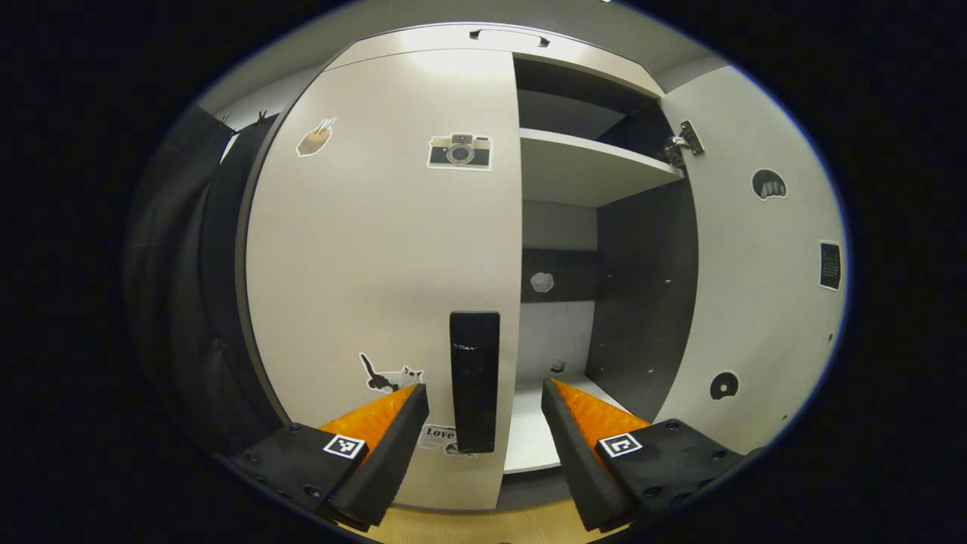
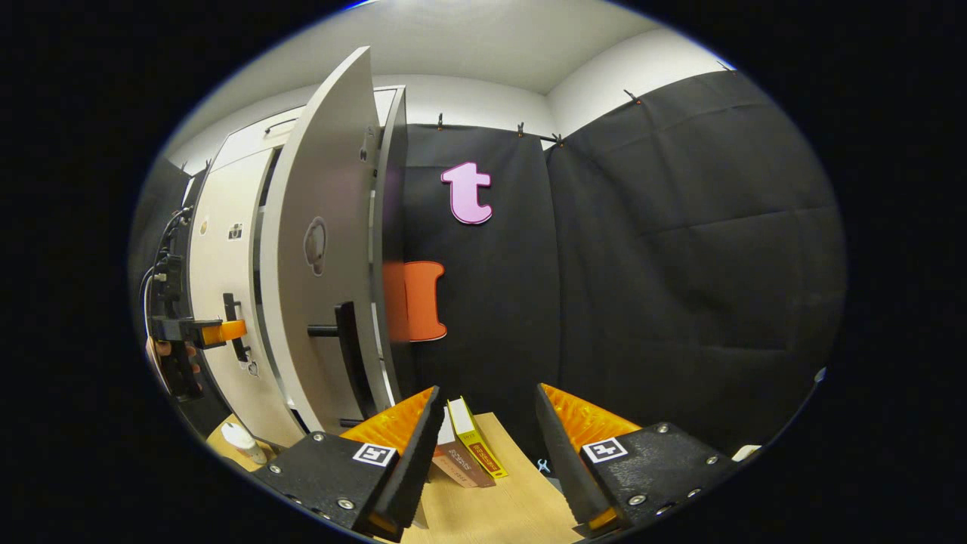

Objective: Open the right door of the double-door shoe cabinet with the right hand, and open the left door with the left hand.

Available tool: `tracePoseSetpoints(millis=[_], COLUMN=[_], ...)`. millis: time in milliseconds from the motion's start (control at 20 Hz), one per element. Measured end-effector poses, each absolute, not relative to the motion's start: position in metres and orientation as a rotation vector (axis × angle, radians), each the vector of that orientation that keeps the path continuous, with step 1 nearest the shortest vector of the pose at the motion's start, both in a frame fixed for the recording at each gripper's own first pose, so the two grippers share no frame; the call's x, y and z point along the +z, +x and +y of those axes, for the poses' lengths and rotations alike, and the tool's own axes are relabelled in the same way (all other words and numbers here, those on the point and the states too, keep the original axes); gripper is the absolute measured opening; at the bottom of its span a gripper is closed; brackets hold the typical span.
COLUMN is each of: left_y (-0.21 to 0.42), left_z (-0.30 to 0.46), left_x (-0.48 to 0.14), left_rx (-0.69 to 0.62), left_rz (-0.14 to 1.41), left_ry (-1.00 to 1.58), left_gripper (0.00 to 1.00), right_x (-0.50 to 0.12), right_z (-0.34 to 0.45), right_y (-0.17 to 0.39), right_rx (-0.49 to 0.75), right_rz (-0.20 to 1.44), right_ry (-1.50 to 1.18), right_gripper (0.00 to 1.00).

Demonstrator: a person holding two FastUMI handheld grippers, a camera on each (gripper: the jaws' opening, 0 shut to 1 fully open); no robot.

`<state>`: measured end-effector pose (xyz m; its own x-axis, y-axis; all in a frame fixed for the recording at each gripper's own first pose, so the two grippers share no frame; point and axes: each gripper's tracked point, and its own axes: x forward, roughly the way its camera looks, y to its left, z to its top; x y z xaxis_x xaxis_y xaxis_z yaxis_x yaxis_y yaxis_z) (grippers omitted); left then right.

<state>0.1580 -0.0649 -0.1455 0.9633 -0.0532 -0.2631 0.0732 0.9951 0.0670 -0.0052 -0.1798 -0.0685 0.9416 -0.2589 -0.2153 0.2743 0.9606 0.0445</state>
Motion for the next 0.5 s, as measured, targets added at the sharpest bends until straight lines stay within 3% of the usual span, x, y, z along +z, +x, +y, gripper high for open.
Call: tracePoseSetpoints(millis=[300,500], left_y=[0.178,0.182], left_z=[-0.048,-0.047], left_x=[-0.165,-0.168], left_rx=[-0.013,0.010], left_rz=[0.288,0.277], left_ry=[0.069,0.038], left_gripper=[0.93,0.83], right_x=[-0.081,-0.090], right_z=[-0.183,-0.185], right_y=[-0.002,-0.003], right_rx=[-0.274,-0.279], right_rz=[0.230,0.248], right_ry=[0.073,0.075], right_gripper=[0.76,0.76])
